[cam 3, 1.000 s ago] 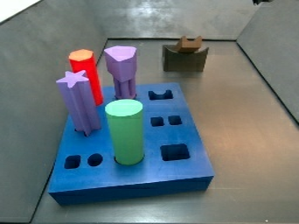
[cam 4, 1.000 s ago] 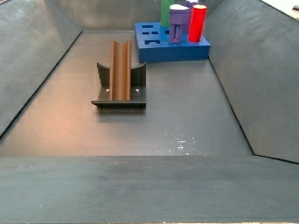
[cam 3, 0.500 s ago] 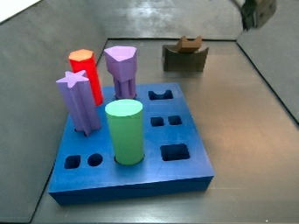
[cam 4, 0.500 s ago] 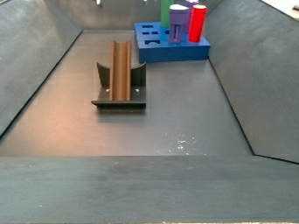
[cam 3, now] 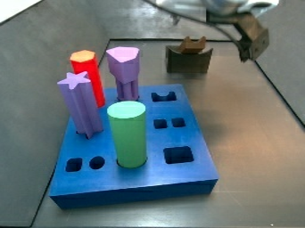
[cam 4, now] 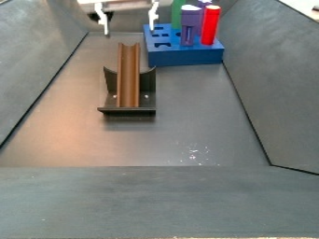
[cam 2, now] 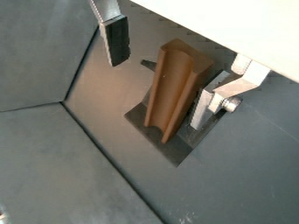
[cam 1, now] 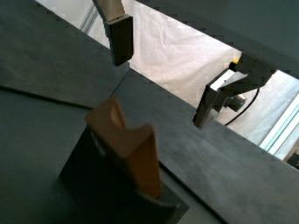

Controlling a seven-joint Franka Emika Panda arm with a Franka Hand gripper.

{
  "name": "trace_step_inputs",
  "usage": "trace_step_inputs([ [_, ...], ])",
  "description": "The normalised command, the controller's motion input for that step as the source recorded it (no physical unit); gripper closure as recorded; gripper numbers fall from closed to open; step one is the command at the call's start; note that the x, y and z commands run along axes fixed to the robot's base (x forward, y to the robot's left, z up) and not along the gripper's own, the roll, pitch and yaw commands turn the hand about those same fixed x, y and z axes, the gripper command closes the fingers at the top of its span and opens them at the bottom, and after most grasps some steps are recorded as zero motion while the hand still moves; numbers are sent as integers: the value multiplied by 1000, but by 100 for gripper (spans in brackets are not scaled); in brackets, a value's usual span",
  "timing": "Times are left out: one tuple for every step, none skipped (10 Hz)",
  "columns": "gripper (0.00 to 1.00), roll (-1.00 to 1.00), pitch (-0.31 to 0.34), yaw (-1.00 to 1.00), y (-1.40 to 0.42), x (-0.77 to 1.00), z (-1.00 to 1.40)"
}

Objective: Pick up the arch object. Move up. Place the arch object on the fixture. Regrasp the arch object. Move to above the board. Insert the arch object.
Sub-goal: Regrasp the arch object, then move to above the board.

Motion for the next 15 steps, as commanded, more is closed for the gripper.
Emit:
trace_step_inputs([
  [0,117,1,116,-34,193,-935],
  [0,125,-7,108,-41,168,-783],
  [0,126,-7,93,-45,135,-586],
  [0,127,-10,84,-43,123,-440],
  [0,125,-9,76,-41,117,-346],
  [100,0,0,0,0,0,0],
  [100,-68,227,-65,-42,80,1000],
  [100,-73,232,-43,-43,78,1000],
  [100,-69,243,11,-41,74,1000],
  [100,-67,242,48,-40,73,1000],
  [100,-53,224,118,-39,70,1000],
  [100,-49,208,140,-39,70,1000],
  [100,-41,170,166,-38,70,1000],
  [100,-37,133,178,-38,67,1000],
  [100,-32,91,178,-36,65,1000],
])
